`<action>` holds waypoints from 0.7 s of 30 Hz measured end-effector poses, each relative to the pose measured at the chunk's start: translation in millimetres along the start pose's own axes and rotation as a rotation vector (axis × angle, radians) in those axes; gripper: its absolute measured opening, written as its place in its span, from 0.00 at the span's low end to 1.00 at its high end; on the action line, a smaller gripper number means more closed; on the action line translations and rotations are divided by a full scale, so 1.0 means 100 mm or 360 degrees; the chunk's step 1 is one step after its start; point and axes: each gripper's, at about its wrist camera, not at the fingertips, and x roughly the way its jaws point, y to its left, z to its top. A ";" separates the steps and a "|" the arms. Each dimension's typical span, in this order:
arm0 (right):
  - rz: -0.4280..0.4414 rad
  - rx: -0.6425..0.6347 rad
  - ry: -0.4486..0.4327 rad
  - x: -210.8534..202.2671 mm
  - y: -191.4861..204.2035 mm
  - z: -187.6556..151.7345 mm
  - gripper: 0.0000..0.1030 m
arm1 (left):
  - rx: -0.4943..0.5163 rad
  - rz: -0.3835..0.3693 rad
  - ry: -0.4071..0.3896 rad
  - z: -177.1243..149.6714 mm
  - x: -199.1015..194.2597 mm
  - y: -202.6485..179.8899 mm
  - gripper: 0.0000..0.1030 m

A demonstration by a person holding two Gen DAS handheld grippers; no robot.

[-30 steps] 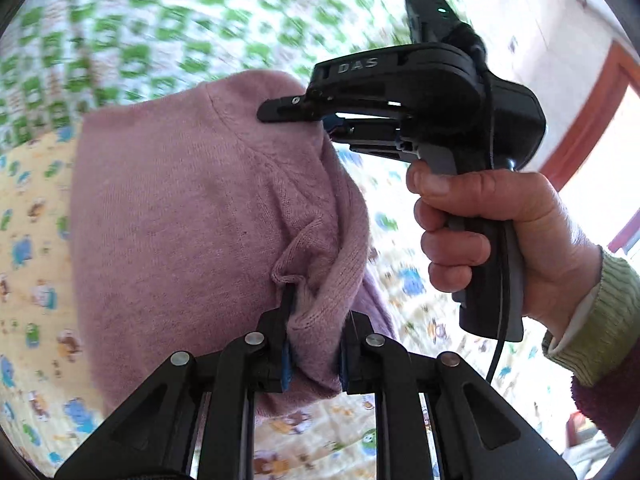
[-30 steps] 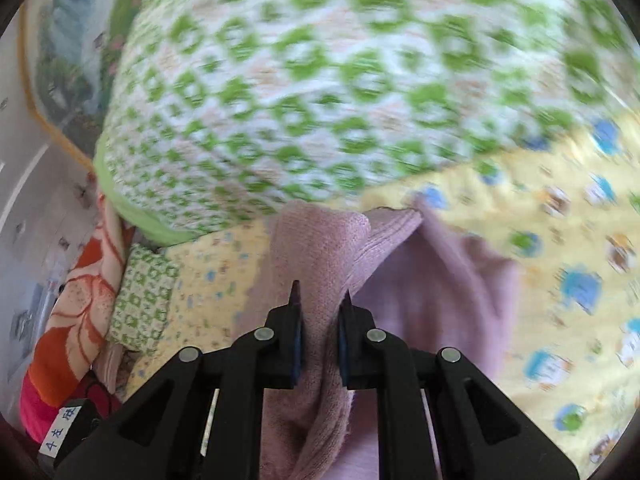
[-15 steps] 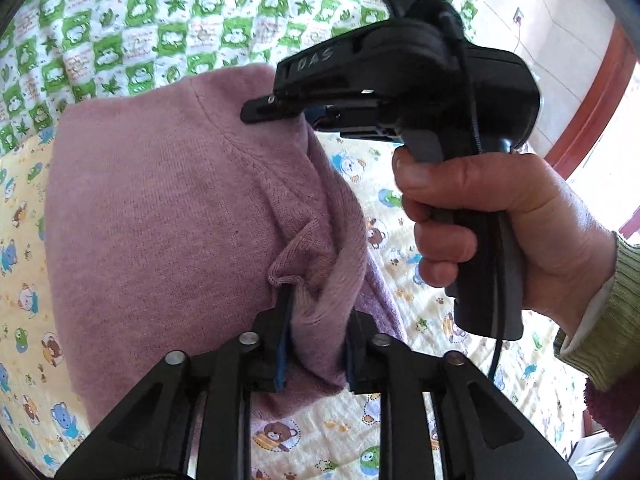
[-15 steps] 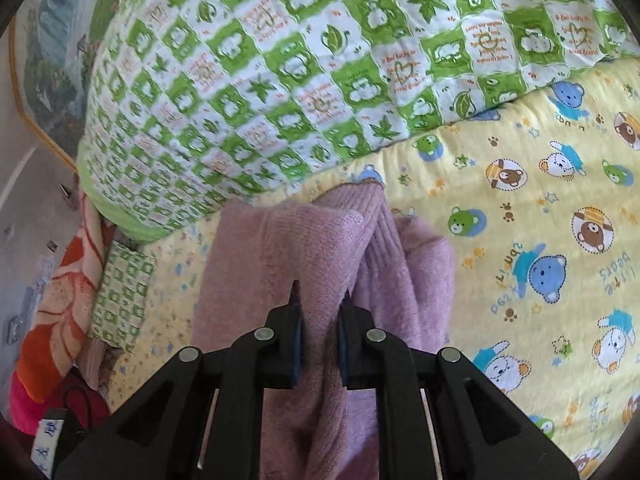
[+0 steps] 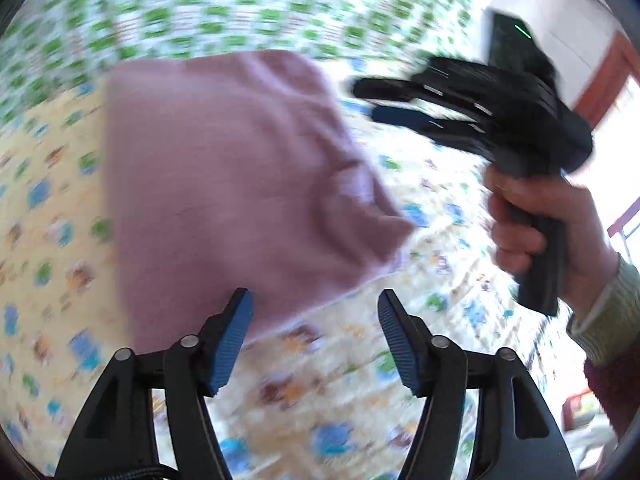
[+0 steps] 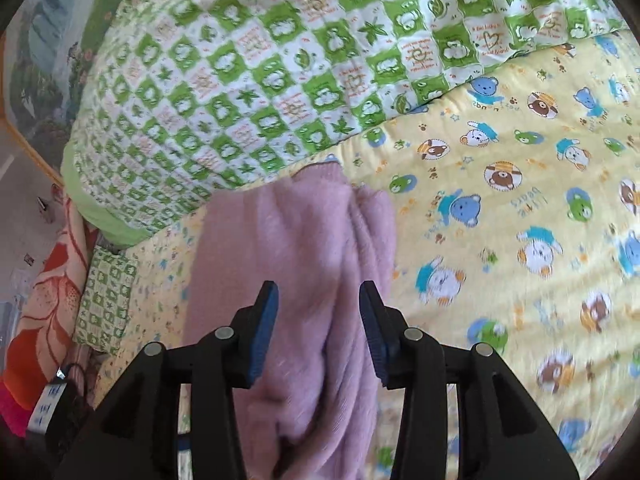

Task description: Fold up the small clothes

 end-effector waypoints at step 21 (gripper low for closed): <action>-0.0036 0.0122 0.0151 0.20 0.17 -0.52 0.15 | -0.0675 0.0040 0.0053 0.18 0.09 1.30 0.77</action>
